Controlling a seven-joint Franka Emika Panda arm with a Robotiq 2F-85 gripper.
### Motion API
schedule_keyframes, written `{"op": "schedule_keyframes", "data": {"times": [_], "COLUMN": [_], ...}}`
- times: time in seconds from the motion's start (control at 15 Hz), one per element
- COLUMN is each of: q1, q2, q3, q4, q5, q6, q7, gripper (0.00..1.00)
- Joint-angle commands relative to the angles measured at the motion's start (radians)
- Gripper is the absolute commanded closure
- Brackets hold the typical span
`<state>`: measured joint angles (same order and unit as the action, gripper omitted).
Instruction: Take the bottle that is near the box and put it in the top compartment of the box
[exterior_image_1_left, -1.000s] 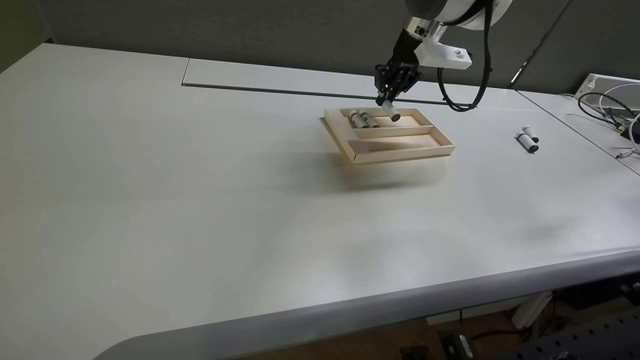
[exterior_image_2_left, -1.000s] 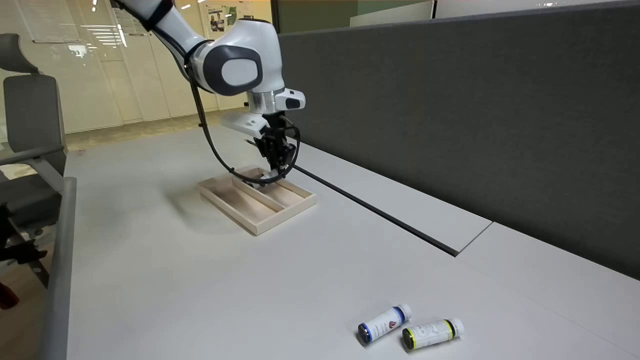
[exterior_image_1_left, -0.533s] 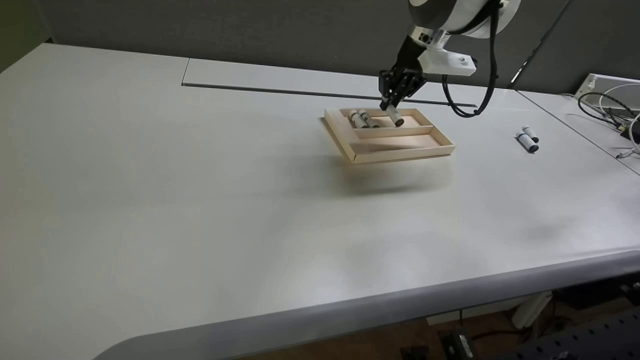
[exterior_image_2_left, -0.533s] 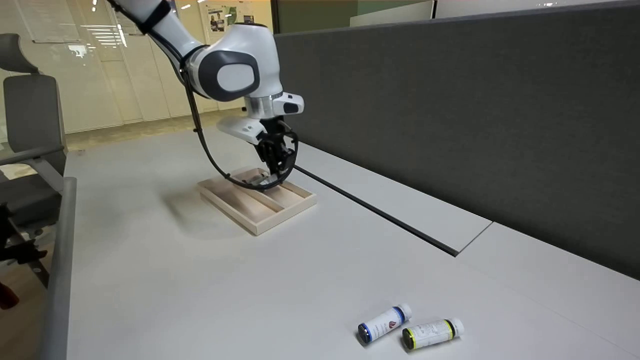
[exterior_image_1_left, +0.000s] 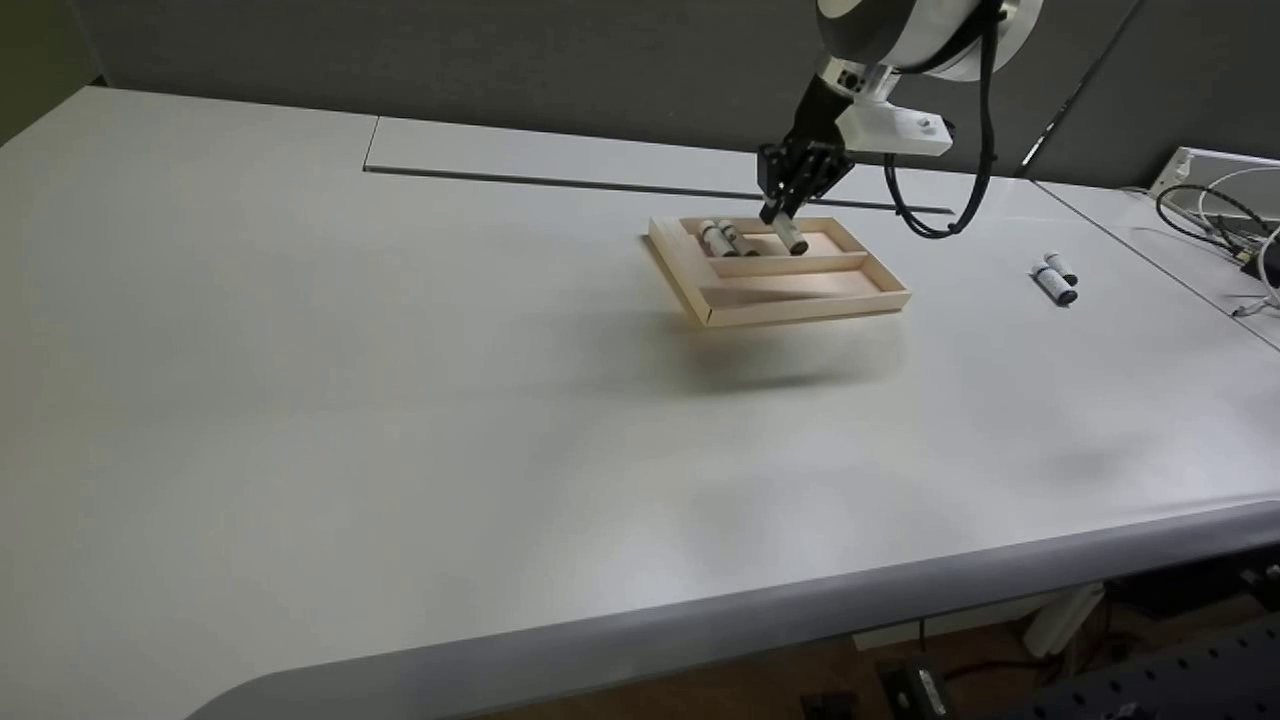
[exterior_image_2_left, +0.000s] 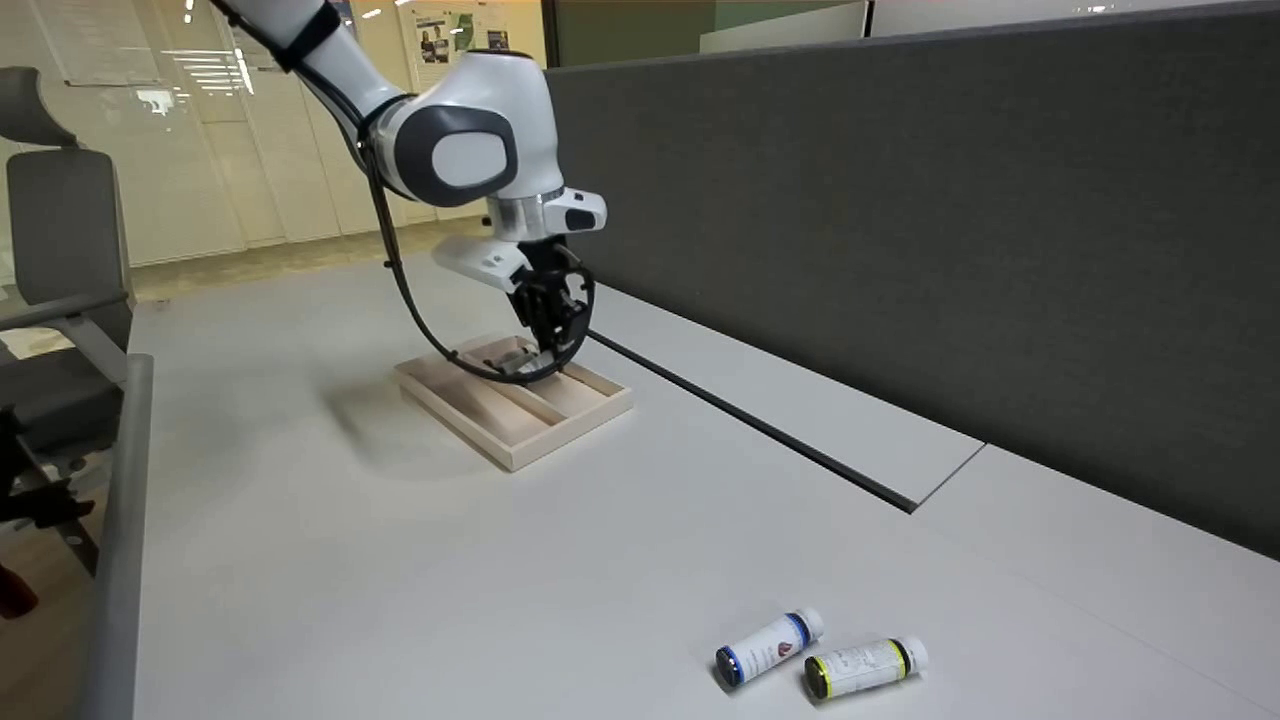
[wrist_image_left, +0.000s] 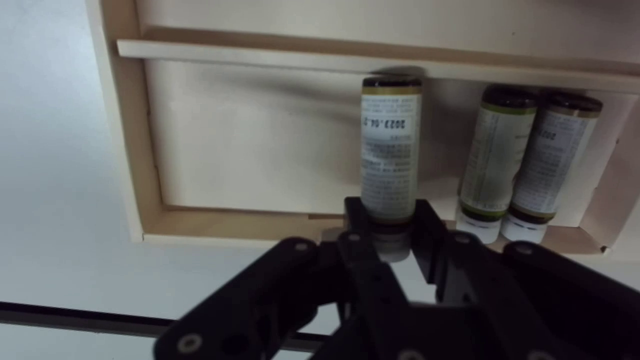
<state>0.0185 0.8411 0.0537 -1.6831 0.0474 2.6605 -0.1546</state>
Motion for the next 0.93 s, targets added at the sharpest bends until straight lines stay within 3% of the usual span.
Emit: {"op": "schedule_keyframes", "data": {"times": [0.0,0.07,0.13,0.47,0.53,0.67,0.87], "q1": [0.005,0.004,0.004,-0.004,-0.006,-0.013,-0.023], "q2": [-0.014,-0.017,-0.023,-0.04,-0.046,-0.052,-0.044], "q3": [-0.007,-0.007,-0.009,-0.009,-0.011,-0.015,-0.022], "q4": [-0.02,-0.022,-0.025,-0.034,-0.041,-0.046,-0.038], "q5": [-0.016,-0.017,-0.018,-0.021,-0.022,-0.021,-0.019], "q6": [-0.009,-0.012,-0.013,-0.023,-0.017,-0.016,-0.028], "q7": [0.042,0.042,0.041,0.031,0.03,0.03,0.03], "gripper": [0.93,0.48,0.47,0.14,0.57,0.53,0.73]}}
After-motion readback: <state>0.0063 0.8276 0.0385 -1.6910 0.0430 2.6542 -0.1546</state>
